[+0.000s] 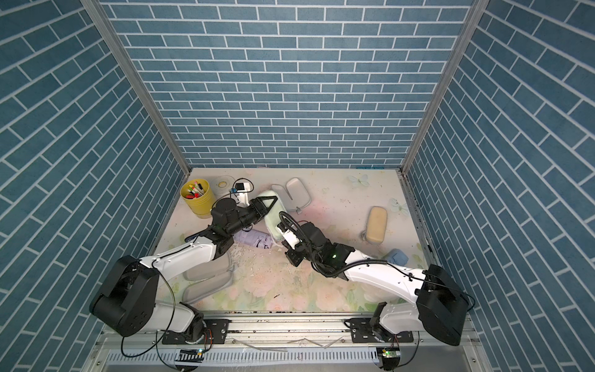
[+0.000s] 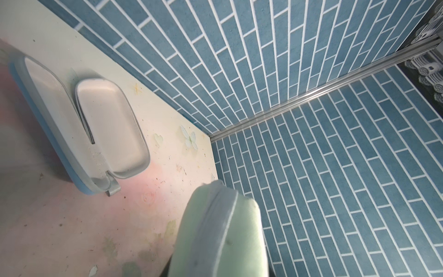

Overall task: Put umbrellas into zippered umbrella sleeves
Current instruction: Zip the zipper on the umbrella sleeve.

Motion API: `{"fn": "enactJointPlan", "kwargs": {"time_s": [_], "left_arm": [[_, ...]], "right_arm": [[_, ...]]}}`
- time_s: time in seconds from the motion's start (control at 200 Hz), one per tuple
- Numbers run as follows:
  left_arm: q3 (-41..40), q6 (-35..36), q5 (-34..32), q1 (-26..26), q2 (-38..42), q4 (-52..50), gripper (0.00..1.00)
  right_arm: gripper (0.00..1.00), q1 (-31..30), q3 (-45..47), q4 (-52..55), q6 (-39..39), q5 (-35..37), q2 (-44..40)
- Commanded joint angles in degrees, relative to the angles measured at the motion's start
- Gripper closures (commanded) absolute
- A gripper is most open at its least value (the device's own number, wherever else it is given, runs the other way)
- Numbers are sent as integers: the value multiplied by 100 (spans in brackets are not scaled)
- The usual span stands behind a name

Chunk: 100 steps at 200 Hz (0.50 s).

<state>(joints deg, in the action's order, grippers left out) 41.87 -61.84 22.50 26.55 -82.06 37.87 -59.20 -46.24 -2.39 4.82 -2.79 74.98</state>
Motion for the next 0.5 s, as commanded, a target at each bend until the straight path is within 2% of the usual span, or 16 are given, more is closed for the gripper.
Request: {"fn": "enactJointPlan", "kwargs": {"time_s": [0.0, 0.215, 0.37, 0.495], "left_arm": [[173, 166, -392, -5, -126, 460, 100], [139, 60, -505, 223, -170, 668, 100], [-41, -82, -520, 291, -309, 947, 100], [-104, -82, -496, 281, -369, 1022, 100]], "right_arm": [[100, -460, -412, -860, 135, -1508, 163], [100, -566, -701, -1621, 379, -1240, 769], [100, -572, -712, -2326, 849, -1506, 778], [100, -606, -875, -2186, 968, -1831, 708]]}}
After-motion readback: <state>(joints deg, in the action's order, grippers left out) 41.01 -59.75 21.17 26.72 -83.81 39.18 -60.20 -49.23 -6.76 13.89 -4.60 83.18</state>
